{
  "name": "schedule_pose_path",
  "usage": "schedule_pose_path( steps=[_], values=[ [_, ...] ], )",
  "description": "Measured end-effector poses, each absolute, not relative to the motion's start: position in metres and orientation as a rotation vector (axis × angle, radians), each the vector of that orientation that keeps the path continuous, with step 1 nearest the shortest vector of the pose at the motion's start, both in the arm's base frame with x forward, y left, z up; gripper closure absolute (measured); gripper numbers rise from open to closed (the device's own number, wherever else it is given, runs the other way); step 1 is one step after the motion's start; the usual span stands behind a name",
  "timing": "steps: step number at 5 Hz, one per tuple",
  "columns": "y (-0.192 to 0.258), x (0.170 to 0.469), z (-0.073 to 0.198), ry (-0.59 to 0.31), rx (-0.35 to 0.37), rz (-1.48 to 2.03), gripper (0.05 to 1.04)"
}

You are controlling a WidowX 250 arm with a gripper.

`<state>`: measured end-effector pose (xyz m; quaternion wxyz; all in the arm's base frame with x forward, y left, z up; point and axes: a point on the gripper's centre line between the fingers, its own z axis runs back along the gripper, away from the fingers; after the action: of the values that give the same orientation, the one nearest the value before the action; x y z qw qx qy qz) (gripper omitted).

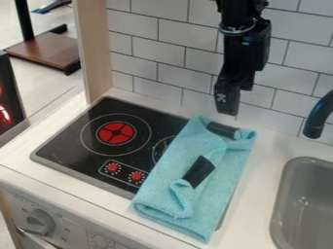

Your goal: Unfold the cloth from the right to the left

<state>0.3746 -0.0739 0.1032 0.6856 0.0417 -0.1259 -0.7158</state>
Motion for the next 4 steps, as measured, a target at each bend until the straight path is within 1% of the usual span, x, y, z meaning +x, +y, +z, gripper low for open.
schedule_pose_path(
  steps=[1,2,3,4],
  values=[
    [-0.075,0.369,0.091,-0.255,0.063,-1.597,0.083],
    [-0.068,0.345,0.090,-0.296,0.023,-1.503,0.083],
    [-0.046,0.334,0.100,-0.317,0.057,-1.364,0.083],
    [-0.043,0.319,0.112,-0.354,0.069,-1.244,0.083]
  ],
)
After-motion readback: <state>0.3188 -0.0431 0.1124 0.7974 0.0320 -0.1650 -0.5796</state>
